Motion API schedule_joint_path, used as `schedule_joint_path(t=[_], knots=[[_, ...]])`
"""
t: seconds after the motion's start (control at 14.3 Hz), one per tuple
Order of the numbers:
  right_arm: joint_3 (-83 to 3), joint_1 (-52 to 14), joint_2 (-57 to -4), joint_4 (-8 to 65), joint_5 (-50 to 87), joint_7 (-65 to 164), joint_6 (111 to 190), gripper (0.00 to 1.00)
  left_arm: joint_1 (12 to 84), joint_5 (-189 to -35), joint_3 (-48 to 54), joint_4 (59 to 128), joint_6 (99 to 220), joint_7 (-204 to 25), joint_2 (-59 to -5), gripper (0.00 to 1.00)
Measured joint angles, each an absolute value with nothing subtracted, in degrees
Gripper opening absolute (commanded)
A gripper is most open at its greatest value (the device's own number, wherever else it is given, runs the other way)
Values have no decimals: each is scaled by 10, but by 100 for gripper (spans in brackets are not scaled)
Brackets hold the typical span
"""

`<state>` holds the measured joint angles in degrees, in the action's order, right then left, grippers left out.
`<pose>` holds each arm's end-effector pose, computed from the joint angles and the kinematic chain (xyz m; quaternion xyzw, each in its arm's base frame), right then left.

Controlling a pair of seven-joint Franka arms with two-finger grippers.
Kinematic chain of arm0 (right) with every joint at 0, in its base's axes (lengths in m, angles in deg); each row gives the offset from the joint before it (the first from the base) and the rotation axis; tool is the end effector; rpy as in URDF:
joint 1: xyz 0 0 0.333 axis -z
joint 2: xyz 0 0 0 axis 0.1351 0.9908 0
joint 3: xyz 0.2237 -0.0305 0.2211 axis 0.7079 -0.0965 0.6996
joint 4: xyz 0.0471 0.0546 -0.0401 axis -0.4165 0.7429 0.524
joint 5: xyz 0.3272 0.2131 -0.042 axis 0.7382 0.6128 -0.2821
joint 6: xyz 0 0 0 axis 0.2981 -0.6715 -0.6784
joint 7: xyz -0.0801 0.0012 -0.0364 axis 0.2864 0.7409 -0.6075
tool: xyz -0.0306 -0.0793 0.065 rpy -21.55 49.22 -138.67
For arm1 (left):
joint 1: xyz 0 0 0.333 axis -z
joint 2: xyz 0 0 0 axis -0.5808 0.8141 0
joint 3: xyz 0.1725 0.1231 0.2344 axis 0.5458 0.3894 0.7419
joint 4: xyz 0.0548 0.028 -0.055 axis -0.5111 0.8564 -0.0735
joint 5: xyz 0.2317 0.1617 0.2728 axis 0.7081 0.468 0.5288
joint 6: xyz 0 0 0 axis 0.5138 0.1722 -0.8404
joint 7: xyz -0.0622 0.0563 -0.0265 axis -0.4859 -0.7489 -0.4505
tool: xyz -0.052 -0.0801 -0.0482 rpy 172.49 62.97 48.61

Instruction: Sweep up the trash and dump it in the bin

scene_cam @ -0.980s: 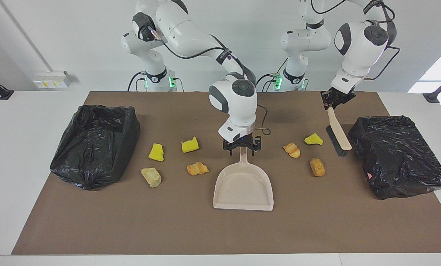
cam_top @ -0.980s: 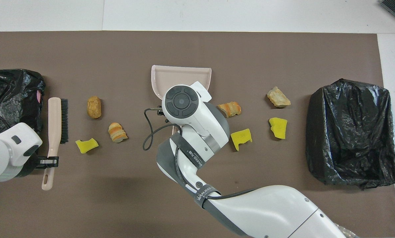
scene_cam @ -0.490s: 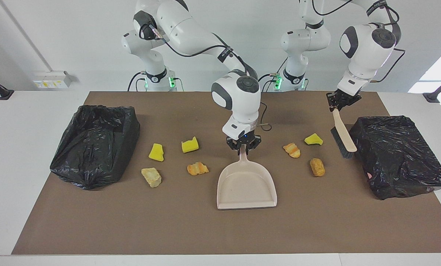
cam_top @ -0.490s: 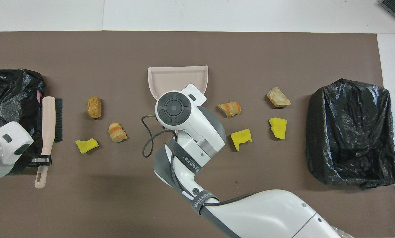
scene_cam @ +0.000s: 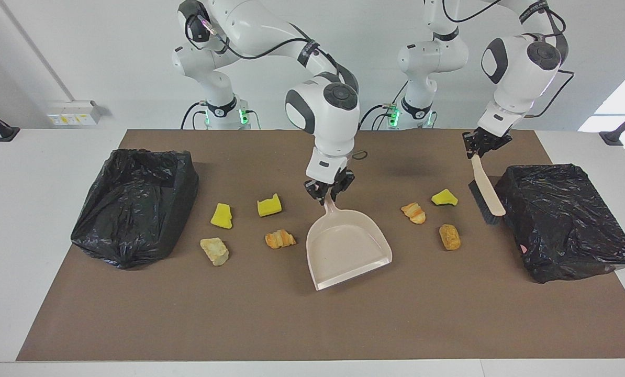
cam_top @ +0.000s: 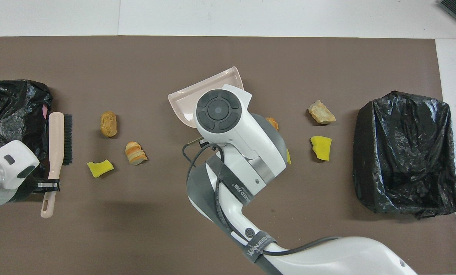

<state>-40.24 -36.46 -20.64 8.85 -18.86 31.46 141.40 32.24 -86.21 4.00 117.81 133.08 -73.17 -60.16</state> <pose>0.5704 0.3816 0.4365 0.9708 0.2378 0.0125 0.0298 0.4428 0.0078 0.4534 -0.9994 0.0010 0.0339 0.0114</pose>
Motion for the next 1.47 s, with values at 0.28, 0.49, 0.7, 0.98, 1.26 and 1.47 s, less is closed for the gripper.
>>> schedule_joint_path(t=[0.28, 0.49, 0.7, 0.98, 1.26, 1.47], knots=[[-402, -332, -241, 122, -186, 515, 1376, 0, 322, -862, 38, 1183, 1331, -834, -578, 0], [-402, -324, -249, 144, -186, 627, 1366, 0, 323, -862, 33, 1209, 1346, -843, -564, 0], [-402, -322, -264, 177, -186, 748, 1366, 0, 336, -862, 31, 1237, 1371, -845, -559, 0], [-402, -316, -292, 234, -187, 904, 1388, 0, 385, -863, 29, 1253, 1389, -876, -551, 0], [-402, -310, -312, 291, -201, 947, 1443, 0, 433, -863, 26, 1253, 1423, -934, -536, 0], [-402, -314, -308, 311, -205, 947, 1483, 0, 468, -873, 26, 1253, 1445, -964, -526, 0]])
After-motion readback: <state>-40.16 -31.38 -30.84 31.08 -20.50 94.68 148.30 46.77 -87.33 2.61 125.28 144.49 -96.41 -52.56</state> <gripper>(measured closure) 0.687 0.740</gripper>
